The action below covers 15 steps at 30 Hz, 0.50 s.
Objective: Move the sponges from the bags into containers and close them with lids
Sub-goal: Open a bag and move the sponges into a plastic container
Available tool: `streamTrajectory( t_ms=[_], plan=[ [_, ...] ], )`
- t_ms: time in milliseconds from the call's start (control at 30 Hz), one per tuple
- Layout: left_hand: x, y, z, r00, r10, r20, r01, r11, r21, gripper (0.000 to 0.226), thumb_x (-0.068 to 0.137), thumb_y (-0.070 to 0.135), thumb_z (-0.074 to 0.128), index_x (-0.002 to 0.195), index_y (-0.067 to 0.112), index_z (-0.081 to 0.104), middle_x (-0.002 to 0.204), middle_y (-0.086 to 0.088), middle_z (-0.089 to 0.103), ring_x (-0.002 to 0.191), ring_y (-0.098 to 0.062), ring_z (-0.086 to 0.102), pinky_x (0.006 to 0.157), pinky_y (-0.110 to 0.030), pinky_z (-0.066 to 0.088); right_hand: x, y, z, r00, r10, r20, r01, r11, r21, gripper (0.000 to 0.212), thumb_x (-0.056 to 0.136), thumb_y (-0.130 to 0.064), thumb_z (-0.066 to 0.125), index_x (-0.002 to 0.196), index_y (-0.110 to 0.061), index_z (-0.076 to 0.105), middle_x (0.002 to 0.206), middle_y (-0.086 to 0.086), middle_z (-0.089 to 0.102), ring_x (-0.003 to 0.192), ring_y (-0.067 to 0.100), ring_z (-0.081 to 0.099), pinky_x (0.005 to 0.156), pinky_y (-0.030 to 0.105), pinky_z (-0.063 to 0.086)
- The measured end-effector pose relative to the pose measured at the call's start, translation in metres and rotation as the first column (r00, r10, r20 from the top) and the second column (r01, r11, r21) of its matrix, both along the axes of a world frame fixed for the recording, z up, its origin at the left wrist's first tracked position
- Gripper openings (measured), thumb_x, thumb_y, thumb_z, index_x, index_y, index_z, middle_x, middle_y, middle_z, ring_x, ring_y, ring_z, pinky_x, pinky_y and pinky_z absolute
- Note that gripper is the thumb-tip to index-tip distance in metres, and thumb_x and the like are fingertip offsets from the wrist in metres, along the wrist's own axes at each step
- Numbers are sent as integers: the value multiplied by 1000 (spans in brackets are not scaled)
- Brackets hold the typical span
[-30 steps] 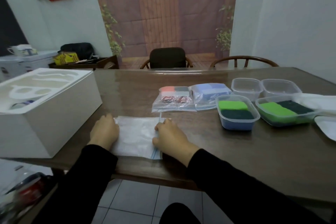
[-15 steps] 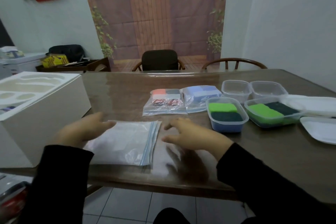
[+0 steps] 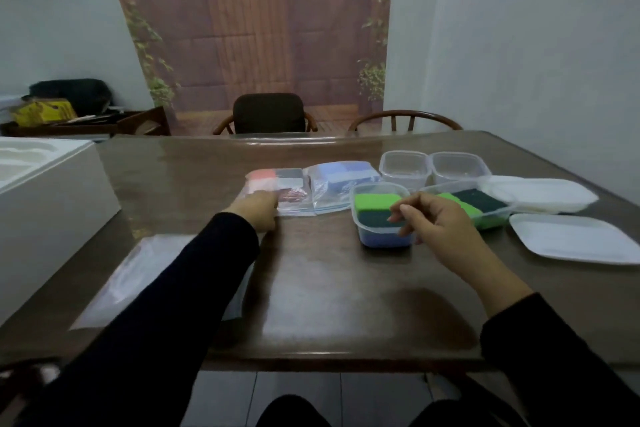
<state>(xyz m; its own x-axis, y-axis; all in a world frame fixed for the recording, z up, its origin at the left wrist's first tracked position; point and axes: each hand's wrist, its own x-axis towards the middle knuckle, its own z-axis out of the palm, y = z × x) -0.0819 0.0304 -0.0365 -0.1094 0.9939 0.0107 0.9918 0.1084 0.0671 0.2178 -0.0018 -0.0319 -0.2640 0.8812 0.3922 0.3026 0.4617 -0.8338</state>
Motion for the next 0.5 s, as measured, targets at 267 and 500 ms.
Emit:
streamTrajectory(
  t_ms=[267,500],
  plan=[
    [-16,13,-23,994,107,-38,-101,986,132,38,87,7,44,125,6,49,125,-18,51,113,-35,53,94,-42,44,12,8,-16,973,-113,-201,112,994,-16,17,96,-4,47,89,-8,62,73,7,67,50,1,60,48,6,42],
    [-31,24,-2,961,242,134,-261,953,151,26,92,14,51,113,1,59,112,-18,62,104,-33,59,92,-38,45,9,6,-18,971,-107,-214,104,994,-27,18,96,-3,46,86,-9,60,69,7,66,47,1,59,48,7,42]
  ],
)
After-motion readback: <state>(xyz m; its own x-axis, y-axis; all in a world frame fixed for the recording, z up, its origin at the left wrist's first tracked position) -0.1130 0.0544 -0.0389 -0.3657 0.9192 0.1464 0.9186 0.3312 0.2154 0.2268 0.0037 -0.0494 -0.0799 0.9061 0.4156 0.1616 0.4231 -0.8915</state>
